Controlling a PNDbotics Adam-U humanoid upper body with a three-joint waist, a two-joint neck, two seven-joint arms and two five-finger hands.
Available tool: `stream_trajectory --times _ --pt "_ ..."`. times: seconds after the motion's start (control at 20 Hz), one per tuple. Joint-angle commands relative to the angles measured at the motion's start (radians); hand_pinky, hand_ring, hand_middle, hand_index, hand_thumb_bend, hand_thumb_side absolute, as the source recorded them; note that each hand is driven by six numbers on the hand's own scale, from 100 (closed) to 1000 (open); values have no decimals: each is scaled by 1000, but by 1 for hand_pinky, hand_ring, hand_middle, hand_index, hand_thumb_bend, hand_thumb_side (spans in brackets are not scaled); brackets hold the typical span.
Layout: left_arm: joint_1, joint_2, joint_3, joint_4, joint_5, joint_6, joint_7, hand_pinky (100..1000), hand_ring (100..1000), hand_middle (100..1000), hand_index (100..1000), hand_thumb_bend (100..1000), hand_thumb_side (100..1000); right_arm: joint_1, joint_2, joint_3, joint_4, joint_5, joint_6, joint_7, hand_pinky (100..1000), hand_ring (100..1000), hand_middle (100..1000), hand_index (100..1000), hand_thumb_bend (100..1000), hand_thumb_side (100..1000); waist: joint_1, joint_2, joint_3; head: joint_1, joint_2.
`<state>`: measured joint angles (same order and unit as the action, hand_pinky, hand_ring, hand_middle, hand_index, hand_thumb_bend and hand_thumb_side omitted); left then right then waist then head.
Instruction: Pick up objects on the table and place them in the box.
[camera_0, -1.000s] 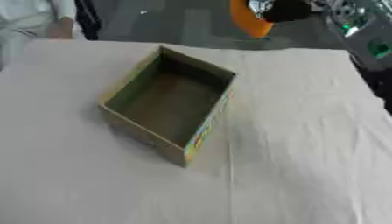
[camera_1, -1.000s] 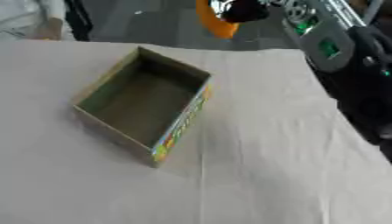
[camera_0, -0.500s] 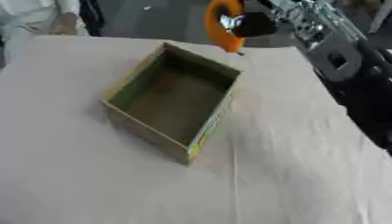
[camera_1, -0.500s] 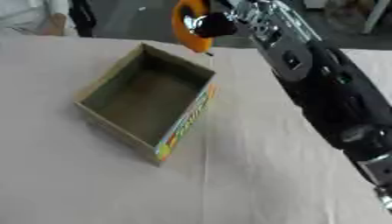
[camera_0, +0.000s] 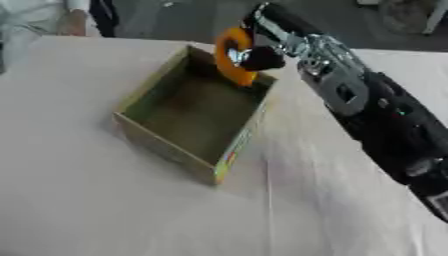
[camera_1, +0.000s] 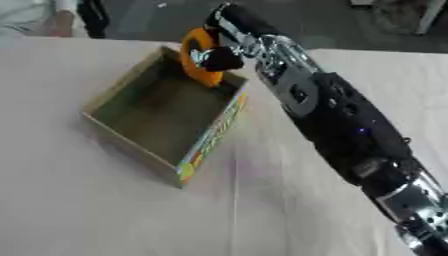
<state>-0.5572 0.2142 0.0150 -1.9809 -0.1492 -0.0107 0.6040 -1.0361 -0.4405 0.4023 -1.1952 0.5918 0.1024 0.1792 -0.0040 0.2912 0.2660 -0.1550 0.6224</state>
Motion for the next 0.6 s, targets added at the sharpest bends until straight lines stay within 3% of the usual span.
stream_trajectory --times 0.05,0.15,0.25,0.45,0.55,0.6 --pt "-16 8 1 -19 2 -3 1 627 613 552 779 112 913 -17 -1 -2 8 19 -12 3 764 768 425 442 100 430 3 -17 3 -5 -6" --pt "-17 8 0 -19 2 -2 0 627 613 551 779 112 913 -15 1 6 9 22 -25 26 780 800 476 508 100 396 2 -17 2 -5 -8" --pt "-17 8 0 -19 3 -1 0 627 612 551 779 112 914 -15 -1 15 4 35 -36 58 789 827 546 583 100 276 2 -17 1 -5 -9" --pt "-16 8 1 -19 3 0 2 626 612 552 779 115 916 -17 -7 15 -15 56 -56 133 819 891 698 716 100 130 1 -19 0 -3 -9" --pt "-15 8 2 -19 3 0 2 626 612 552 779 117 917 -19 -11 10 -26 60 -59 165 829 906 739 754 100 156 0 -20 -2 -2 -8" --pt "-14 9 2 -19 3 0 2 626 612 552 779 118 916 -20 -14 9 -33 61 -61 179 843 925 777 800 100 225 0 -21 -3 -1 -7"
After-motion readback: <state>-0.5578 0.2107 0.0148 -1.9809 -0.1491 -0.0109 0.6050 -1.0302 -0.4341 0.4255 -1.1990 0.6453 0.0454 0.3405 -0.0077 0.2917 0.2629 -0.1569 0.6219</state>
